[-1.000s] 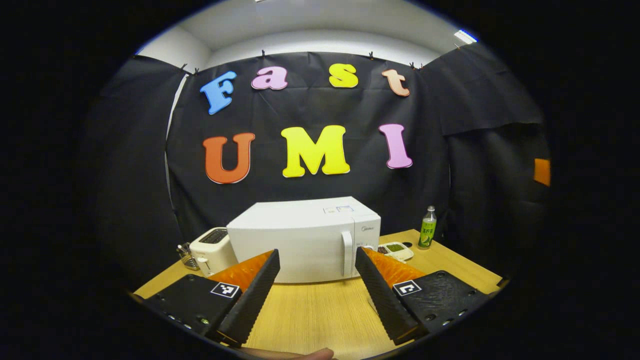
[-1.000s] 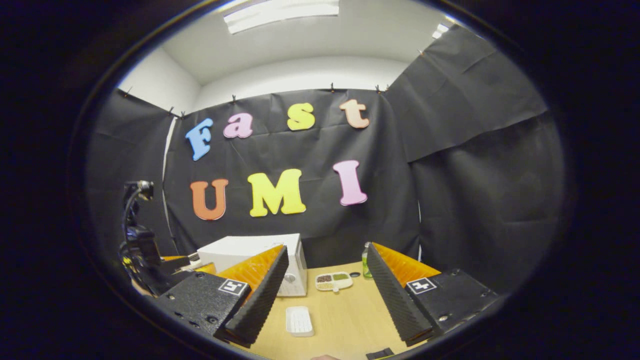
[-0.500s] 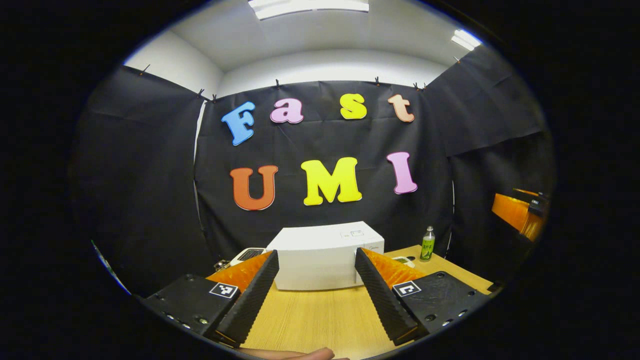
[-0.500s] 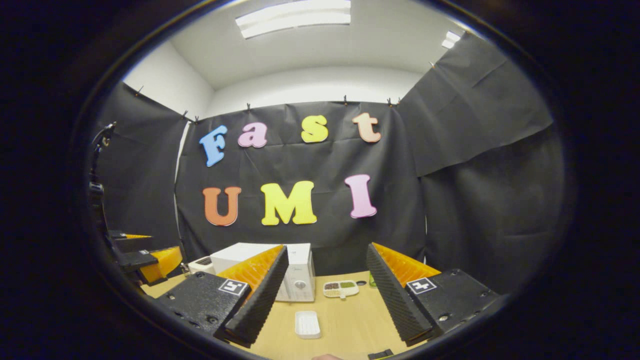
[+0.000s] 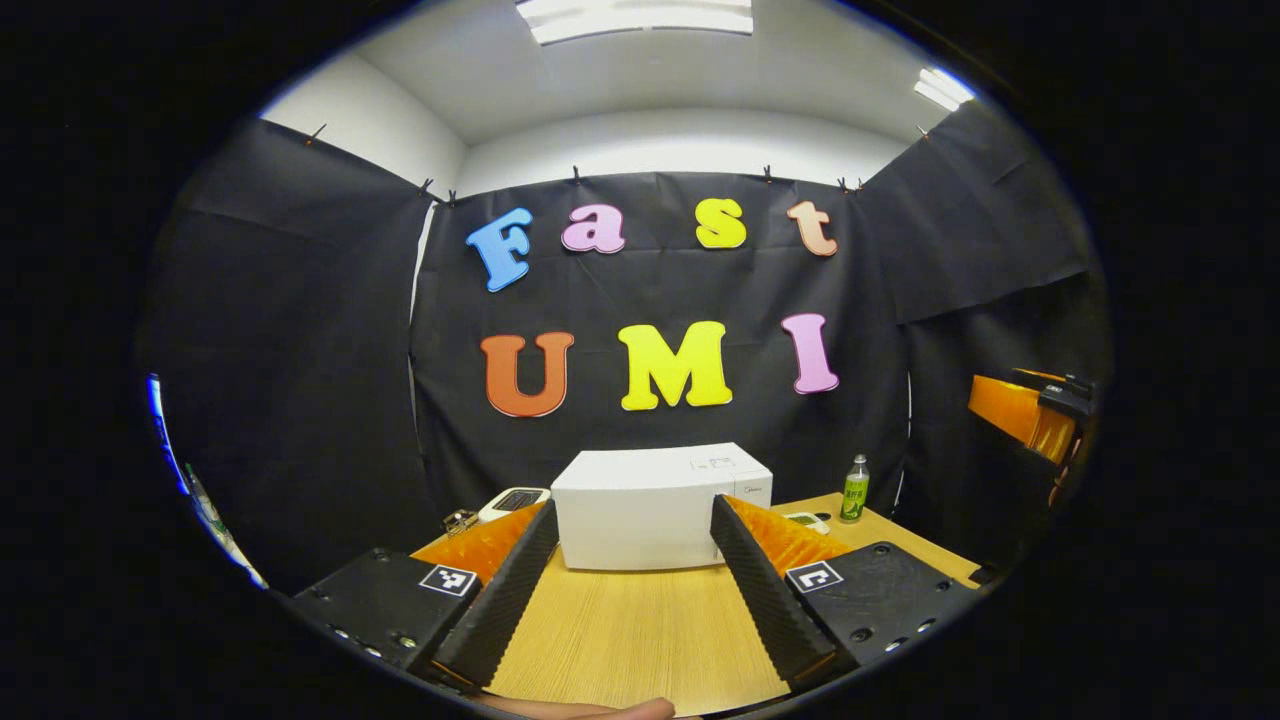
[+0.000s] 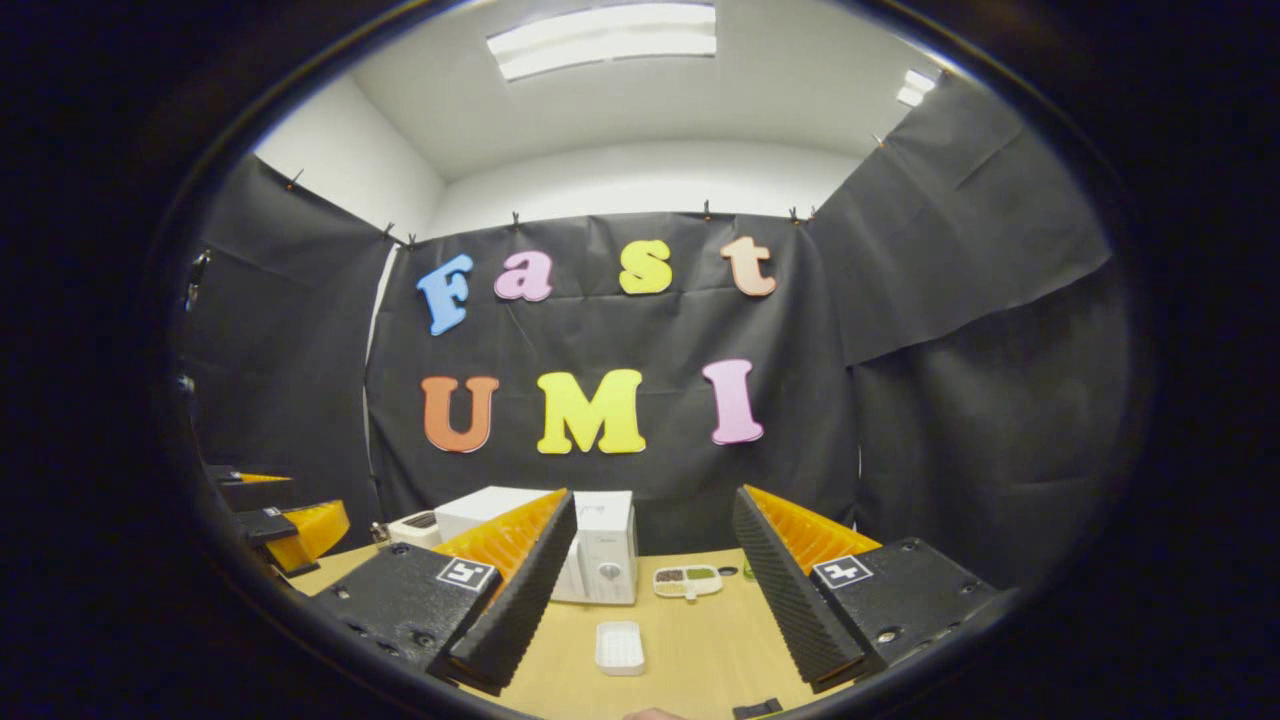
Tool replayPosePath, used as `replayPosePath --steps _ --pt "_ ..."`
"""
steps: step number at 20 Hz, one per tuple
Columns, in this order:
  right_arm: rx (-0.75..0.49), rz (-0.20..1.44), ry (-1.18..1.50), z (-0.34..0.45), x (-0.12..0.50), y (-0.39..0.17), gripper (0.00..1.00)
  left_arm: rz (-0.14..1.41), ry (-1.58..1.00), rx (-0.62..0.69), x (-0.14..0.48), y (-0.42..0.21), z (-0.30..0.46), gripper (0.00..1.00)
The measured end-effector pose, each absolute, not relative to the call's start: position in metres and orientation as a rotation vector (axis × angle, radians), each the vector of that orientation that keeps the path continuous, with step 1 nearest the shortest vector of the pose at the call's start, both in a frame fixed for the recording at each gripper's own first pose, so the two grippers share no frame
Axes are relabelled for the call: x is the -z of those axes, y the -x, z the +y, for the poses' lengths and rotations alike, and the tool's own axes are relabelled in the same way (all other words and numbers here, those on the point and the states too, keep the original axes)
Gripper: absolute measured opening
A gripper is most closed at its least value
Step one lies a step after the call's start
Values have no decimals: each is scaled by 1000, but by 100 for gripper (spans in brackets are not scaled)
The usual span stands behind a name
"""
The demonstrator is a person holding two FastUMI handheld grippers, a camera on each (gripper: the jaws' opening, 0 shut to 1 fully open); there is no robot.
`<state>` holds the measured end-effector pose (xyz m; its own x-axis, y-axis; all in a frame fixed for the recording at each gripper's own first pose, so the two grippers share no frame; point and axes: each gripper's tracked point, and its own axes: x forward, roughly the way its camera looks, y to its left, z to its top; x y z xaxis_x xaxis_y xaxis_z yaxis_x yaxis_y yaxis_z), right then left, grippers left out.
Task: Open the microwave oven with the left hand, put the food in, and close the microwave oven.
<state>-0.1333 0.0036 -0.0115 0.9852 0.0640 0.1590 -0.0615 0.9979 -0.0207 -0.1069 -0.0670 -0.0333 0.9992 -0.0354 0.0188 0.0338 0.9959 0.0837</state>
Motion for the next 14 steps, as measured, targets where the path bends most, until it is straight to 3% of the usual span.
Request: replayPosePath --steps 9,10,11,14 --pt "-65 -112 28 -3 31 132 100 -7 -55 33 45 102 -55 96" --pt "-66 -112 25 -3 31 132 91 -10 -58 36 44 102 -56 96" --pt "-61 -115 22 -5 30 131 100 -17 -59 40 42 104 -58 96" --pt "-57 -109 19 -6 33 130 100 -34 -62 51 39 107 -62 96"
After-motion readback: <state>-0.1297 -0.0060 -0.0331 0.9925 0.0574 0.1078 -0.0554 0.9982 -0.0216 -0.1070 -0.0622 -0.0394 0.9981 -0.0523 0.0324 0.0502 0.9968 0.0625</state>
